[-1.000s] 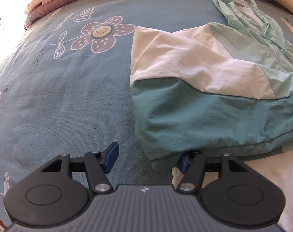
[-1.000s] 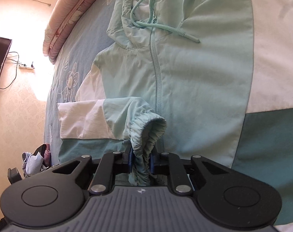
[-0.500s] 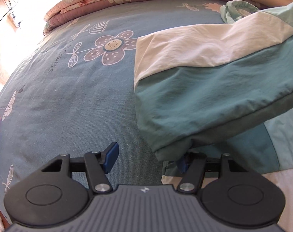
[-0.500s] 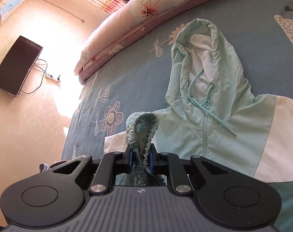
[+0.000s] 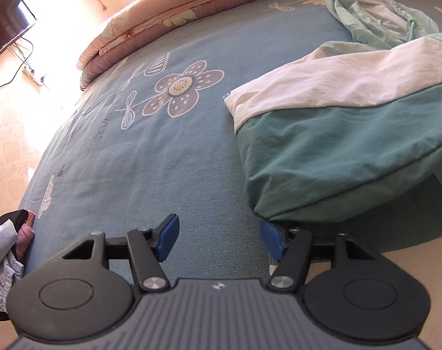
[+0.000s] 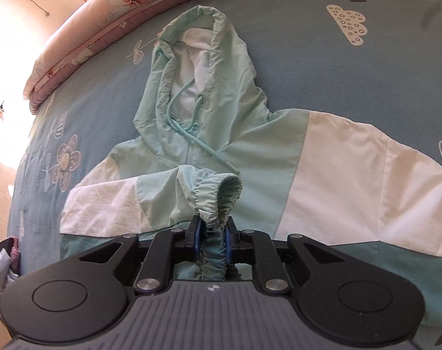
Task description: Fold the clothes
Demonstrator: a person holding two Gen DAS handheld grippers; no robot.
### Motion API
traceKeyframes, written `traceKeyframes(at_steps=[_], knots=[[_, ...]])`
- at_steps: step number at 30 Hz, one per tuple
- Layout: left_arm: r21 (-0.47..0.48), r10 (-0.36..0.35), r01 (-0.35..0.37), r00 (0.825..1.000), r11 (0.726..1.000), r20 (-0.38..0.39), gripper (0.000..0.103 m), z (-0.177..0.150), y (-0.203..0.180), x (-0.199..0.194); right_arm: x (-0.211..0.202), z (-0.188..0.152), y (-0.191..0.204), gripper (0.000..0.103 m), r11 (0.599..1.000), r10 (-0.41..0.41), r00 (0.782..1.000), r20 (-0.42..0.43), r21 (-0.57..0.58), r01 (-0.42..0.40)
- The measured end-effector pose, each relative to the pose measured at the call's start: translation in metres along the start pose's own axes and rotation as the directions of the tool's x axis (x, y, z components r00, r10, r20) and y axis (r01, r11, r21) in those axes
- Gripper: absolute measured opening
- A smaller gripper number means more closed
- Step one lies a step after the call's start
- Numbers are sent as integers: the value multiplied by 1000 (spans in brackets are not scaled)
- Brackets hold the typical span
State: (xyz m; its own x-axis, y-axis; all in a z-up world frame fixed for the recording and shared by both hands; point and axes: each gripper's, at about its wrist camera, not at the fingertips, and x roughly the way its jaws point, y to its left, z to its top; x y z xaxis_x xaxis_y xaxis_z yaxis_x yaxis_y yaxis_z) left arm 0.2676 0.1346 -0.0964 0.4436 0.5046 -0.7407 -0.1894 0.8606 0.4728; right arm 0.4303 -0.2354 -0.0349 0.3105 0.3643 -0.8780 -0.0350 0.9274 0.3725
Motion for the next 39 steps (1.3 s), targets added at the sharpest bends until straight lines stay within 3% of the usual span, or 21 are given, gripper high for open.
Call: traceKeyframes(at_steps=[2, 4, 6, 9, 12, 14, 15, 16, 18, 20, 23, 25, 29, 30, 32, 33, 34, 36, 38, 39], knots=[[-22, 2, -2, 1000, 1000, -29, 63, -3, 9, 7, 18, -8, -2, 18, 990, -126, 992, -17, -66, 125], [-94, -47, 42, 997, 995, -55, 63, -4, 23, 12, 36, -18, -9, 21, 986, -160, 985, -72, -61, 155], [-144, -86, 80, 996, 986, -32, 63, -3, 34, 7, 41, -26, -3, 28, 975, -201, 978, -62, -112, 194], [-123, -127, 128, 992, 984, 18, 62, 0, 35, -6, 29, -32, 14, 34, 949, -269, 963, -3, -171, 264], [-42, -166, 168, 985, 985, 50, 63, -4, 21, -18, 7, -31, 32, 35, 937, -273, 960, 60, -207, 280], [26, -183, 182, 981, 983, 67, 65, -9, 9, -24, -8, -28, 49, 42, 944, -218, 971, 94, -230, 234], [69, -180, 175, 981, 982, 74, 65, -12, 1, -25, -14, -26, 59, 58, 955, -155, 983, 96, -239, 174], [106, -176, 167, 981, 980, 85, 65, -15, -7, -24, -16, -25, 66, 65, 962, -100, 991, 94, -245, 120], [164, -166, 146, 980, 975, 112, 65, -20, -19, -19, -11, -25, 89, 66, 962, 58, 997, 44, -271, -44], [200, -146, 115, 978, 973, 147, 65, -20, -28, -13, 8, -33, 112, 69, 942, 152, 987, -53, -295, -161], [171, -129, 95, 971, 981, 202, 67, -16, -22, -10, 40, -50, 148, 70, 894, 277, 939, -202, -303, -329], [129, -136, 110, 966, 986, 218, 68, -16, -9, -8, 62, -68, 168, 70, 846, 360, 876, -322, -284, -452], [74, -174, 161, 953, 984, 246, 74, -24, 17, -4, 94, -109, 203, 70, 783, 352, 819, -454, -337, -523], [66, -177, 166, 953, 984, 247, 74, -27, 22, -2, 99, -118, 210, 70, 771, 335, 824, -457, -369, -518], [39, -164, 160, 959, 986, 233, 72, -31, 35, 2, 109, -139, 228, 70, 725, 267, 863, -430, -500, -474], [16, -188, 189, 955, 982, 228, 72, -33, 44, 3, 111, -147, 235, 70, 697, 247, 883, -399, -559, -448], [-12, -214, 222, 950, 975, 227, 72, -34, 55, 4, 113, -158, 245, 70, 651, 228, 908, -350, -639, -410], [-52, -252, 269, 942, 962, 222, 72, -34, 72, 5, 117, -176, 262, 70, 559, 228, 938, -262, -753, -347], [-92, -343, 367, 917, 926, 201, 72, -30, 88, 8, 122, -188, 277, 70, 493, 232, 959, -164, -830, -261], [-127, -411, 438, 891, 890, 192, 72, -26, 97, 12, 124, -191, 282, 70, 481, 241, 965, -107, -850, -215]])
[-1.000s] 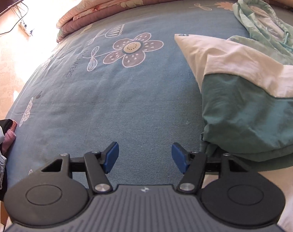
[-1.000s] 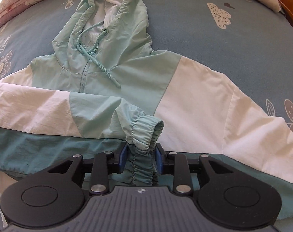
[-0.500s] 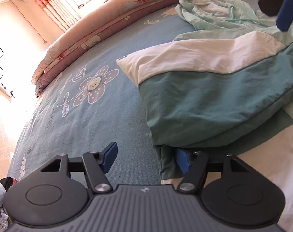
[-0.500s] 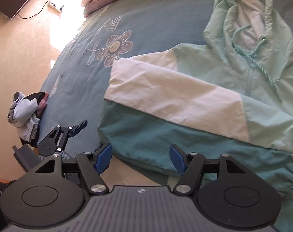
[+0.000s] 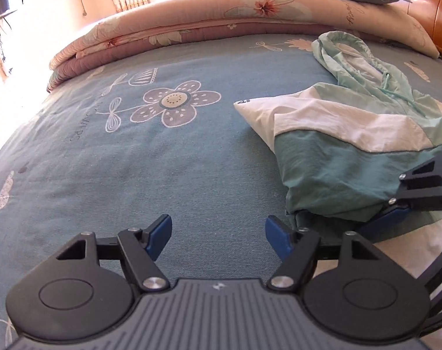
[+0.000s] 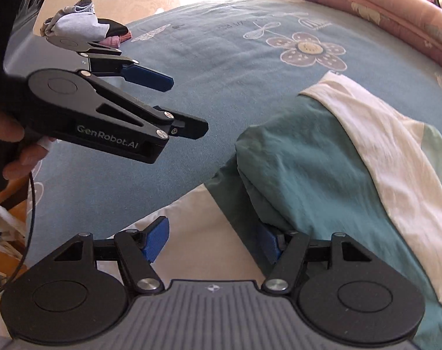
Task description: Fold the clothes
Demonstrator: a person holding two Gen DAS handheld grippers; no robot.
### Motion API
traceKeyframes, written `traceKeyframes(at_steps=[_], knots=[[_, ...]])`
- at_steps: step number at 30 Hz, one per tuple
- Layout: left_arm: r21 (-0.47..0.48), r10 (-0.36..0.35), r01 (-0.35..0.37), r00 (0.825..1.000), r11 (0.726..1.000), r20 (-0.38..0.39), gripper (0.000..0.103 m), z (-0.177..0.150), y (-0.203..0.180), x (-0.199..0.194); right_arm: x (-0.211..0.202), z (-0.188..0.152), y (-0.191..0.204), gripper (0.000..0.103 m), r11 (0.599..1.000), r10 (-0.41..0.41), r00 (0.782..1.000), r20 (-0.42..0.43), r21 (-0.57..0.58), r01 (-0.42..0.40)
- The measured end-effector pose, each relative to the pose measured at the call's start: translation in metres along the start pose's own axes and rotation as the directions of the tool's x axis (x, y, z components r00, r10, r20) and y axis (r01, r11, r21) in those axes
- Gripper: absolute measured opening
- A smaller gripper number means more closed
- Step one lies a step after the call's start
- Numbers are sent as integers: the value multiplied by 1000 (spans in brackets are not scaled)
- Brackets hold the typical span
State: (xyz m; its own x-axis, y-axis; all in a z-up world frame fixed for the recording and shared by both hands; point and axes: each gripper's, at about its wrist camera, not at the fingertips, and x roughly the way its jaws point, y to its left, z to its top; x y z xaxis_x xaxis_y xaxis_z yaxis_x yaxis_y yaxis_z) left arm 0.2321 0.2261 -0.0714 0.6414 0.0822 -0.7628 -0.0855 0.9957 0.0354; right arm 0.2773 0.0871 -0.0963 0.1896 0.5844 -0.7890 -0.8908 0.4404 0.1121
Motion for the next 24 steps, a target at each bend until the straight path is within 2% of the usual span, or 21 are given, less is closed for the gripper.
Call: traceKeyframes(at_steps=[1, 3, 5, 8, 10, 13, 15, 17, 19, 21, 22, 23, 24], knots=[[-59, -79, 78, 997, 995, -7, 72, 7, 10, 0, 3, 2, 5, 70, 999, -44, 998, 38, -26, 45], [-107, -166, 167, 986, 980, 11, 72, 27, 24, 6, 6, 6, 9, 70, 991, -107, 989, 104, -69, 115], [-92, -232, 231, 973, 969, 7, 72, 53, 30, 20, 5, 10, 12, 70, 984, -140, 978, 156, -84, 155], [-45, -302, 301, 953, 953, -10, 73, 88, 32, 49, 11, 16, 18, 70, 979, -106, 979, 175, -155, 134], [-14, -306, 306, 949, 952, -75, 73, 102, 22, 85, 14, 21, 16, 74, 984, -72, 986, 150, -149, 94], [35, -259, 267, 954, 963, -152, 72, 105, 6, 126, 8, 26, 7, 74, 995, -12, 991, 135, -95, 25], [42, -265, 276, 949, 960, -169, 74, 102, -4, 139, 0, 27, 1, 74, 998, 25, 990, 139, -52, -18], [56, -255, 267, 953, 962, -164, 75, 101, -12, 143, -1, 26, 2, 75, 998, 42, 991, 131, -45, -36], [62, -252, 265, 954, 962, -165, 76, 102, -18, 145, 1, 26, 12, 75, 994, 40, 992, 121, -103, -28], [69, -258, 273, 951, 960, -172, 78, 104, -18, 148, -1, 25, 23, 72, 982, 78, 989, 129, -182, -53], [74, -261, 277, 949, 958, -176, 78, 106, -17, 148, -6, 21, 32, 69, 967, 137, 982, 128, -234, -105], [76, -265, 282, 947, 956, -182, 78, 107, -16, 148, -8, 17, 41, 69, 954, 126, 983, 134, -288, -83], [75, -268, 285, 945, 955, -186, 78, 108, -15, 148, -8, 16, 52, 69, 939, 71, 988, 138, -344, -19]])
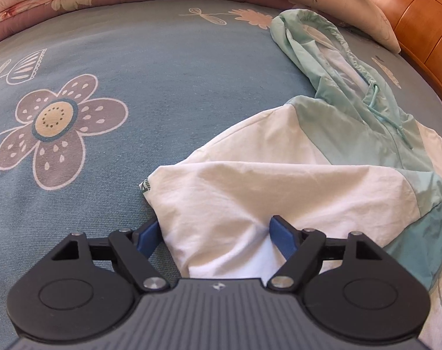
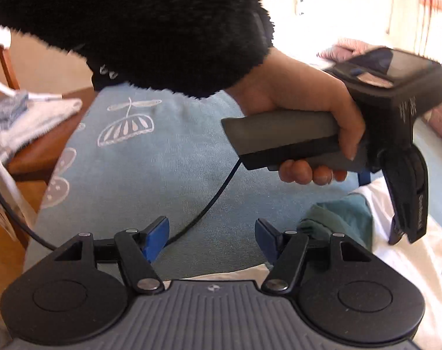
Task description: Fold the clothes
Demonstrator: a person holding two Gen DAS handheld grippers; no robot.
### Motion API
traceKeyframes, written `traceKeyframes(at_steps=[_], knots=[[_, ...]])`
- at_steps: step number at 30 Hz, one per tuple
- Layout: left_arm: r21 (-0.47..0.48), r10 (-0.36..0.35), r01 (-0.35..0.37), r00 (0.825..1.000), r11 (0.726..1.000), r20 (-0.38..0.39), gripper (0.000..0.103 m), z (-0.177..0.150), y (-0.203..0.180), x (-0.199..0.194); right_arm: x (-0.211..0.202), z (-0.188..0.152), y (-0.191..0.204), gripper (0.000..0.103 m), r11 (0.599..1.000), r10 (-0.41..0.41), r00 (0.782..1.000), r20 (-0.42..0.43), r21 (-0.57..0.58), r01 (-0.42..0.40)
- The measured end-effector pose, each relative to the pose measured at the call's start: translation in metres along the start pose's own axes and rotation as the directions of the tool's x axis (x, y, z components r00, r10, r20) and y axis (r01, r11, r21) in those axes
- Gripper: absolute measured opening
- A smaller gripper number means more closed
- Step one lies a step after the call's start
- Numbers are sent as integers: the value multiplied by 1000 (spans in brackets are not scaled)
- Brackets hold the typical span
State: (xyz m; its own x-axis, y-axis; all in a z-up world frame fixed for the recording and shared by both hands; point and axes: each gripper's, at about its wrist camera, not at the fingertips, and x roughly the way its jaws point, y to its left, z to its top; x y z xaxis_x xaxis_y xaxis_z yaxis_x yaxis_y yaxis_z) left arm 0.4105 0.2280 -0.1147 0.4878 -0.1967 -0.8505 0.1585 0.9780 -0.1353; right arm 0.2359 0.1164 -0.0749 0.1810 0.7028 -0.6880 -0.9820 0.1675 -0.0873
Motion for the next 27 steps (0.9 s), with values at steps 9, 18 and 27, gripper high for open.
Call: traceKeyframes(at_steps=[9, 18, 27], knots=[[20, -110, 112, 992, 994, -60, 78, 1, 2, -35, -3, -18, -24, 70, 967, -206, 978, -46, 143, 210], [-25, -123, 121, 987, 992, -104, 79, 1, 11, -42, 4, -6, -36, 80, 981, -26, 998, -49, 189, 35], [124, -61, 62, 998, 990, -6, 79, -5, -28, -67, -71, -34, -77, 79, 869, -9, 995, -97, 492, 56]])
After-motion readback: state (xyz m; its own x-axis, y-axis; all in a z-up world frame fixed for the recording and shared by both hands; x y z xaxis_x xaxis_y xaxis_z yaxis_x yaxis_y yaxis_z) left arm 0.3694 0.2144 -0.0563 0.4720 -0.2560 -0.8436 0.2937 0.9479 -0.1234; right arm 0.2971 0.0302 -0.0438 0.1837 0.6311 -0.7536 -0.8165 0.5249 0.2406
